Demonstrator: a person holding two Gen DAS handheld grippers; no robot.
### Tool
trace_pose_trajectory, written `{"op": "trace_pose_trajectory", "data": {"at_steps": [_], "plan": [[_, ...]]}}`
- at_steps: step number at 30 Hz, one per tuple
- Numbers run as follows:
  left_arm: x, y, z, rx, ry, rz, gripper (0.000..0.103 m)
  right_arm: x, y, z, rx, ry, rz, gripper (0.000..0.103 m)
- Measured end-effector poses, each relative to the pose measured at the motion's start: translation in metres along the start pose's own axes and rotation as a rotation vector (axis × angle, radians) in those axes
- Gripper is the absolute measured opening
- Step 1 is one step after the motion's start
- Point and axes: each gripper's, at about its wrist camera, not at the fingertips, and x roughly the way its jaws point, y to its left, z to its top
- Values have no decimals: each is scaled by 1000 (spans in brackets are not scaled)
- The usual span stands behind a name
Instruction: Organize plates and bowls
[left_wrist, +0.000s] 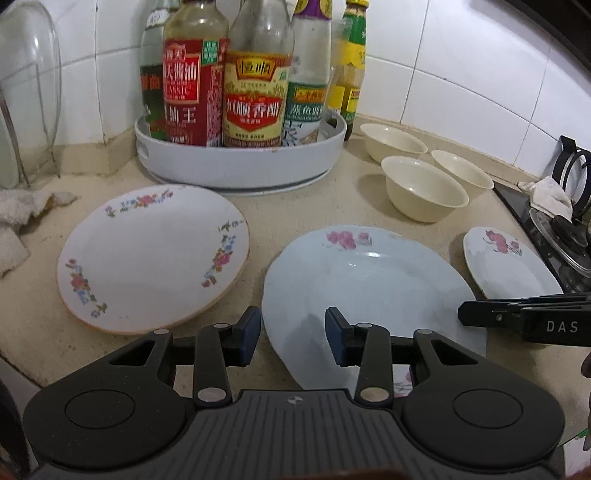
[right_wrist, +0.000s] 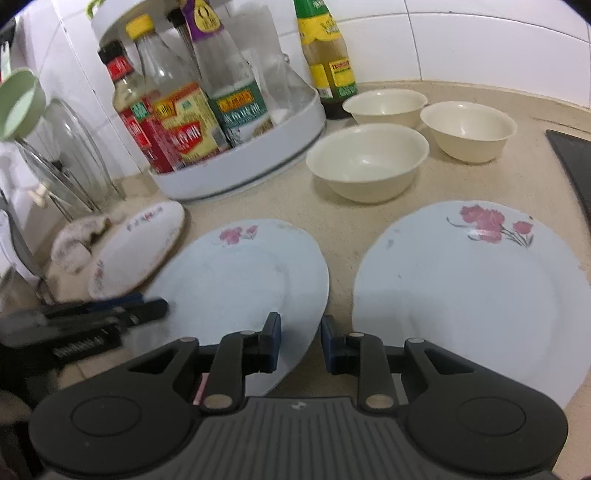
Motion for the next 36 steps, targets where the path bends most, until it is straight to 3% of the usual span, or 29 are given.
{"op": "trace_pose_trajectory", "data": {"at_steps": [6,13,23,30,36], "plan": [[-6,3,0,1,-11,16,47,-14,11,2,-81,-61,-23,25],[-21,4,3,-17,-45,61,50,-20,10,10,-83,-71,-1,28],[-46,7,4,-96,-78,215,59,-16,16,35,-168,-53,120,35],[-57,17,4,-170,-90,356,74,-3,34,61,-277,-31,210,38],[-58,47,10,-245,-88,388,76,16,63,79,-357,-19,240,40]]}}
